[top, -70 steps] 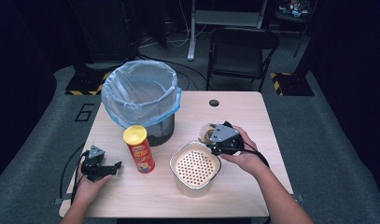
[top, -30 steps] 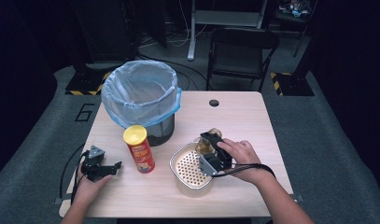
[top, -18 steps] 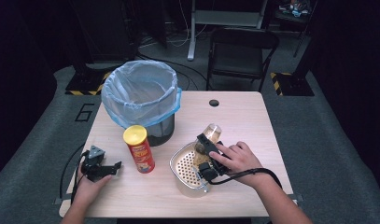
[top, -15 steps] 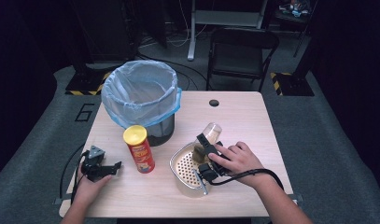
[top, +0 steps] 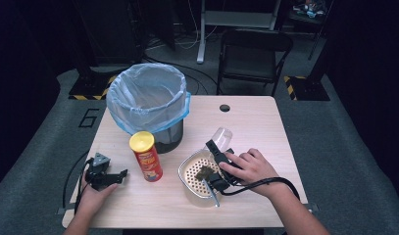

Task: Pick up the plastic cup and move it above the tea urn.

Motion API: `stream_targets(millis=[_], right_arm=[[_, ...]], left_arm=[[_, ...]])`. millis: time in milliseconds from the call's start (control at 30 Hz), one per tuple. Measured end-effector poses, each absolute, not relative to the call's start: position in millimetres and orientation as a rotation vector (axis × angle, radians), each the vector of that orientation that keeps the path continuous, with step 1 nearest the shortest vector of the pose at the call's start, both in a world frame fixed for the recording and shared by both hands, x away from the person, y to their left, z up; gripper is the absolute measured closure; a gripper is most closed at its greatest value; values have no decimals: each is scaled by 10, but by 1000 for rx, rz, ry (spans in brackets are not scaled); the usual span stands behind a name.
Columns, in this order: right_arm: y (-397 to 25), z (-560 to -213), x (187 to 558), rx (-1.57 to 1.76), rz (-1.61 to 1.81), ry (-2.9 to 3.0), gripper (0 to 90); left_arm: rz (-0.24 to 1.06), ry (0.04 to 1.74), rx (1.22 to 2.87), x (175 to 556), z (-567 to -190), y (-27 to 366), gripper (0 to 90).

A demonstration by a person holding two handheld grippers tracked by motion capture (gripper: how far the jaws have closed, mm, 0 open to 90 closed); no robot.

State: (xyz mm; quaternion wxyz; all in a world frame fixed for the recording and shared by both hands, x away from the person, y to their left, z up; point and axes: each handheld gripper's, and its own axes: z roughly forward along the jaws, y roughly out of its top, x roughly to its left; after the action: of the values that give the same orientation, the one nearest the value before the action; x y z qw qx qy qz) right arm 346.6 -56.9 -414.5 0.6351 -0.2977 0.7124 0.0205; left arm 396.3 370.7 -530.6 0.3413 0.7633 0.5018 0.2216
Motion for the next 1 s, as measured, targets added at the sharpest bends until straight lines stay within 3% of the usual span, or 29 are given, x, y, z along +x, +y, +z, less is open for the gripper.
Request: stream_targets(millis=[1000], right_arm=[[-557, -4126, 3427, -727, 10, 1618, 331]], left_arm=[[576, 1305, 1987, 3963, -5306, 3708, 117]])
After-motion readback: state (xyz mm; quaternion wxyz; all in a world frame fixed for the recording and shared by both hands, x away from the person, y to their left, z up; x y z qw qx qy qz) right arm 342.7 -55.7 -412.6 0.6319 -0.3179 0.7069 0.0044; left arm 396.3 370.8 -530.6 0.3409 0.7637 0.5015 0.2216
